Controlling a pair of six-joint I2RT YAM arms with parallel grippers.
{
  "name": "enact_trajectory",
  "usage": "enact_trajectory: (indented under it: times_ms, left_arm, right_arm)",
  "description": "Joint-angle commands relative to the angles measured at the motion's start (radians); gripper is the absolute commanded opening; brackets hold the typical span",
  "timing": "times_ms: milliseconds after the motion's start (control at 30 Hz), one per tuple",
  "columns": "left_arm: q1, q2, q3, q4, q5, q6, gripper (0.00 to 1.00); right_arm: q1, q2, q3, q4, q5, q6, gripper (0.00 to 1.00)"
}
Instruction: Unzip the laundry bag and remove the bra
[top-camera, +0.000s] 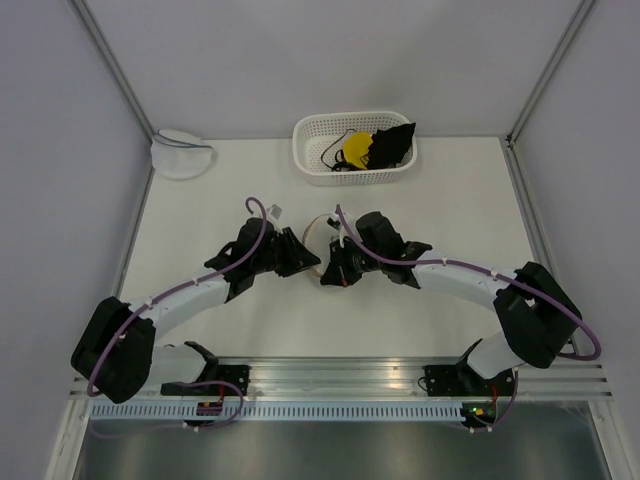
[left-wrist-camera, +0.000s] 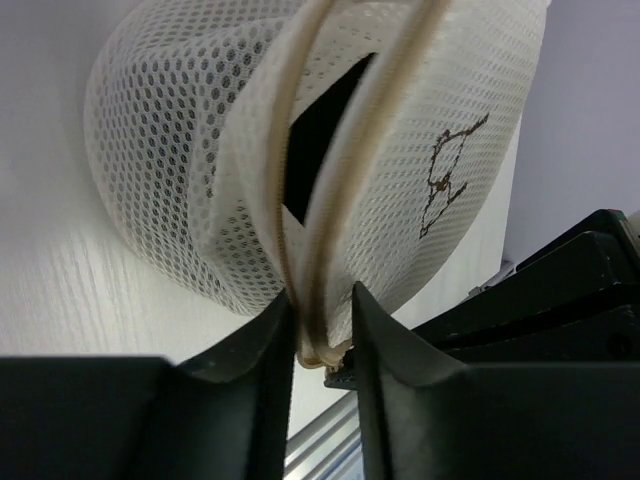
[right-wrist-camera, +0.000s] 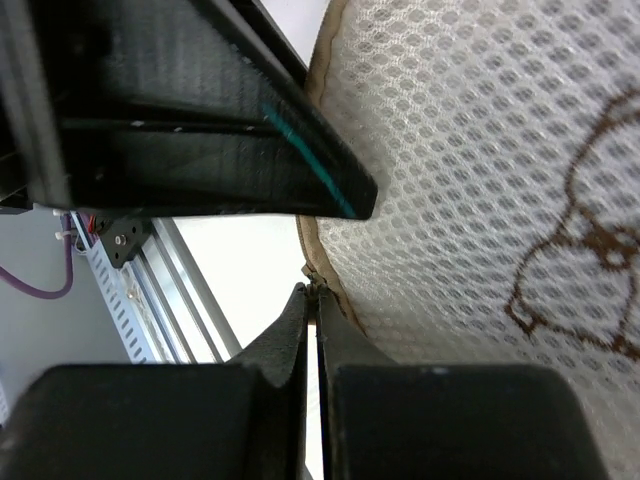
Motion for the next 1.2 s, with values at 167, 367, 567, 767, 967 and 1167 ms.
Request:
enact_trajectory:
  times_ms: [167, 367, 567, 767, 967, 1167]
  left_arm:
    - [-0.004, 0.037, 0.018, 0.085, 0.005, -0.013, 0.02]
    - [-0.001, 0.044, 0.051, 0.044, -0.044, 0.026, 0.02]
    - [0.011, 0.057, 0.084, 0.035, -0.058, 0.063, 0.02]
    - [0.019, 0.107, 0.148, -0.018, -0.009, 0.170, 0.02]
    - [0.034, 0.167, 0.223, -0.085, 0.071, 0.289, 0.02]
    - [0.057, 0.273, 0.320, -0.125, 0.233, 0.380, 0.02]
  right_arm:
    - [0.000, -0.051, 0.031, -0.062, 0.016, -0.043, 0.00]
    - [0.003, -0.051, 0.053, -0.297, 0.054, -0.130, 0.00]
    - [0.003, -0.039, 0.055, -0.440, 0.337, -0.109, 0.00]
    - [-0.002, -0.037, 0.088, -0.429, 0.854, -0.024, 0.00]
    - [-0.014, 0.003, 0.113, -0.323, 1.208, -0.007, 0.00]
    - [-0.058, 0.063, 0.097, -0.150, 1.317, -0.064, 0.00]
